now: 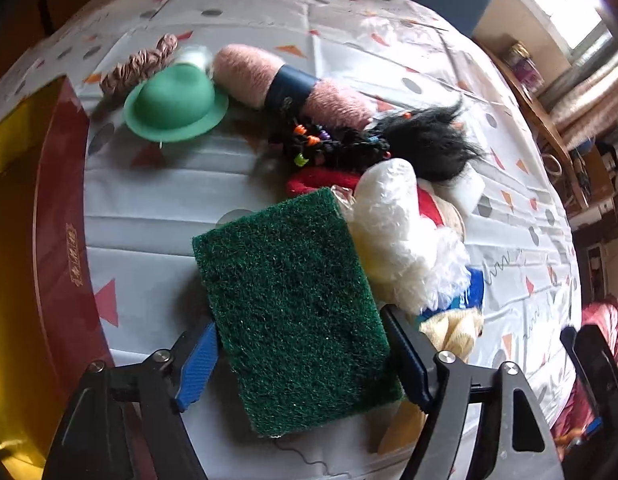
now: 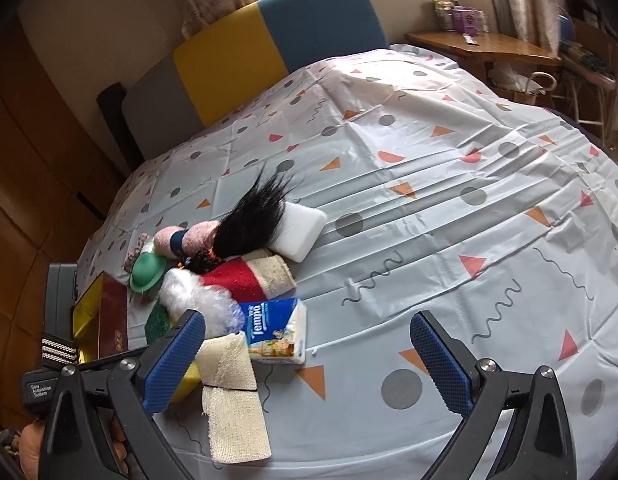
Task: Organize soft objects
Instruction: 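Place the sponge in the gold tray with the left gripper while the right gripper grasps the mesh cloth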
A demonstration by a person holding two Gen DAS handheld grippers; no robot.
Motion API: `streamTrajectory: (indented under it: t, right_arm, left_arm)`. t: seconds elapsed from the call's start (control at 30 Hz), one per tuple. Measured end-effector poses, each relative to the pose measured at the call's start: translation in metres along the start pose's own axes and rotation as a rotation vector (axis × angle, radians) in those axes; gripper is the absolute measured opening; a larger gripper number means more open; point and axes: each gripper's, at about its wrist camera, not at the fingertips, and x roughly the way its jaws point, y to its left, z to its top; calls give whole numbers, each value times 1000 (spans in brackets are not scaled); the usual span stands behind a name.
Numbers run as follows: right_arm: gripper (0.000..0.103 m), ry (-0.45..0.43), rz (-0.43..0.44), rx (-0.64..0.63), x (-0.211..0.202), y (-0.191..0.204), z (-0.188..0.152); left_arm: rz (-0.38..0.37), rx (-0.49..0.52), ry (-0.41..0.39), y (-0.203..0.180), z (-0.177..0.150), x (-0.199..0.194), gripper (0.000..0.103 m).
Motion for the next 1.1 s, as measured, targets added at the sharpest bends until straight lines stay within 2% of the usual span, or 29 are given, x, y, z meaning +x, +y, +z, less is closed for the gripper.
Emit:
streamTrajectory:
  t: [0.17,0.37,0.4,0.5,0.57,0.63,0.7,0.93,1.03,1.1]
  right_arm:
    - [103,52,41,-52,8,12,-5]
    - [103,205,123,-154,29,38,-21]
    - [101,238,134,-189,34,46,-27]
    - [85,298,113,-275,47,63,-41]
    - [67,336,79,-289,57,65,-46]
    - [62,384,61,-283,67,60,-49]
    - [43,395,32,-287,72,59,-52]
    - [43,397,20,-301,76,62,-58]
    - [44,400,26,-296,75,60,-58]
    - [44,402,19,-310,77,60,-56]
  left_arm:
    - [18,69,-85,-1,-13,-27,77]
    - [22,173,-201,4,-34,-75,77]
    - [19,181,-213,5,-35,-79,77]
    - [20,204,-253,16,-46,-94,77]
    - [4,178,-261,31,-52,-105,77]
    - [-15,142,-271,47,-51,-113,77]
    - [-21,101,-283,70,-53,-122,77]
    - [54,-52,-265,158,-33,-121,77]
    - [99,-94,-254,183,-20,-113,77]
    - [103,-118,-242,197,-8,-106,77]
